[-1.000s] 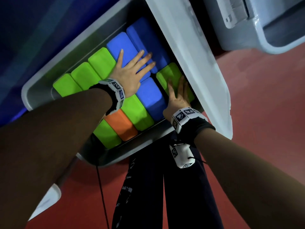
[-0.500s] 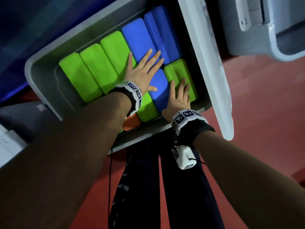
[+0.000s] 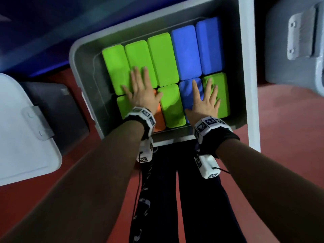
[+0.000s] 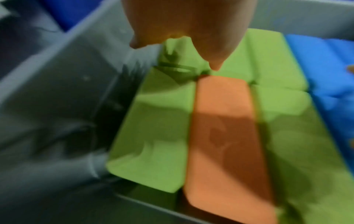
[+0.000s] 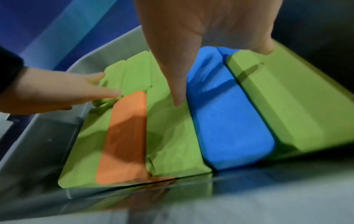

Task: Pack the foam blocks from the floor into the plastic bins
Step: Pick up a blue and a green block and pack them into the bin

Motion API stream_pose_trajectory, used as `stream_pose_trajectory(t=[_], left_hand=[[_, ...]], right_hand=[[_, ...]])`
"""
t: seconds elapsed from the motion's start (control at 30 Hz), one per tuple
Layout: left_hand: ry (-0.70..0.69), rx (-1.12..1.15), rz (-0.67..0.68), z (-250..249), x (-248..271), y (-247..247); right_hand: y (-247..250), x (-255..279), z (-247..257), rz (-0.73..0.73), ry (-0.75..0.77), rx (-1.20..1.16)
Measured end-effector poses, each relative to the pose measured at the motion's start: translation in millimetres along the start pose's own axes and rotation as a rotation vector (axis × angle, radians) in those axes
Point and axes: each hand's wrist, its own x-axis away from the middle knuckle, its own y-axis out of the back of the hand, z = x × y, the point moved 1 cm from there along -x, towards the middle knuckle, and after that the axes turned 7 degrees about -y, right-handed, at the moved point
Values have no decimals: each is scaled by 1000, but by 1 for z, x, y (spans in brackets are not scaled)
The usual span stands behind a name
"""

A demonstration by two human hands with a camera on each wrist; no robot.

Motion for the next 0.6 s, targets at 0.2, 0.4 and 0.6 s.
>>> stream_pose_trajectory(t=[0.2, 0.4, 0.6], left_hand=[[121, 94, 62, 89, 13, -10], [35, 309, 51, 88, 13, -22], [108, 352, 92, 81, 17, -16]], right_hand=[[3, -31, 49, -51, 303, 286], [-12, -35, 95, 33, 589, 499], [-31, -39, 103, 43, 540, 598]])
